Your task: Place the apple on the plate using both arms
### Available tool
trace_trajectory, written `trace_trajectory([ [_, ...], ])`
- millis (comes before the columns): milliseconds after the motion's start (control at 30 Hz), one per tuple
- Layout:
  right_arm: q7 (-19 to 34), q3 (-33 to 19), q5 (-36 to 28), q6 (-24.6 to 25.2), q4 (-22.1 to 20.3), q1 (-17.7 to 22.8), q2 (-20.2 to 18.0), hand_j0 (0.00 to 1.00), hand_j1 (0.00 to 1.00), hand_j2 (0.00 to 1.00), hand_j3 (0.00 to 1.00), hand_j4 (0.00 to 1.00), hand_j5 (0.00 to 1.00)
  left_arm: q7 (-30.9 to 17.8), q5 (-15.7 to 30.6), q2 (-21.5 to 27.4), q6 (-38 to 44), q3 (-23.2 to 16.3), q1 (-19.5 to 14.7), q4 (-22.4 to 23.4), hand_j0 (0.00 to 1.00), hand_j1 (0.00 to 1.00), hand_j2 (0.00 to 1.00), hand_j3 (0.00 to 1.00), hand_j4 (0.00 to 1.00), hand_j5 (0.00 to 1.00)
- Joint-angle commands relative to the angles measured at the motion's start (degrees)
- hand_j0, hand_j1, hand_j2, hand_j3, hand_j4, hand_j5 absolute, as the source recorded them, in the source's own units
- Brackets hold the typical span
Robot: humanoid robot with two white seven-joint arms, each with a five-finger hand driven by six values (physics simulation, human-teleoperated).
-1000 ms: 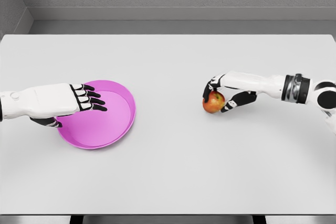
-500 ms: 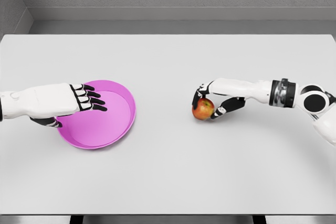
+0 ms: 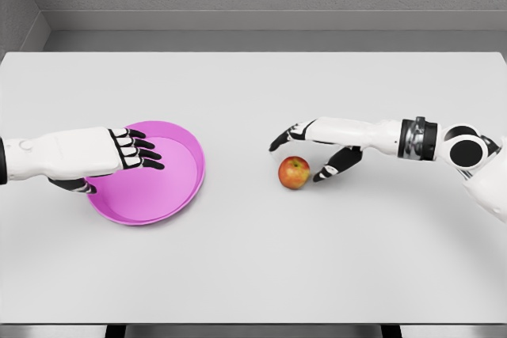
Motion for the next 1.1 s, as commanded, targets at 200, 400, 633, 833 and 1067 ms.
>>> trace_trajectory([
  [200, -0.02, -11.25, -0.89, 0.14, -0.12, 0.53, -6.72, 1.00, 1.00, 1.00, 1.00, 1.00, 1.00, 0.04, 0.59, -3.44, 0.08, -1.65, -2.90, 0.00, 1.00, 1.00, 1.00, 1.00, 1.00, 1.00],
  [400, -0.02, -22.42, -1.24, 0.14, 0.14, 4.04, -13.58, 1.00, 1.00, 1.00, 1.00, 1.00, 1.00, -8.75, 0.50, -13.37, 0.08, -3.58, -7.73, 0.35, 1.00, 1.00, 1.00, 1.00, 1.00, 1.00],
  [633, -0.02, -22.33, -1.24, 0.14, 0.05, 4.48, -13.49, 1.00, 1.00, 1.00, 1.00, 1.00, 1.00, -9.80, 0.50, -25.94, 0.08, -7.45, -15.20, 9.31, 1.00, 1.00, 1.00, 1.00, 1.00, 1.00],
  [833, -0.02, -22.07, -1.24, 0.14, 0.05, 5.45, -13.40, 1.00, 1.00, 1.00, 1.00, 1.00, 1.00, -9.89, 0.23, -37.37, 0.08, -10.17, -18.45, 20.83, 1.00, 1.00, 1.00, 1.00, 1.00, 1.00],
  [1067, -0.02, -22.07, -1.15, 0.14, -0.04, 5.54, -13.49, 1.00, 1.00, 1.00, 1.00, 1.00, 1.00, -10.07, -0.56, -43.70, 0.08, -15.27, -20.74, 20.74, 1.00, 1.00, 1.00, 1.00, 1.00, 1.00],
])
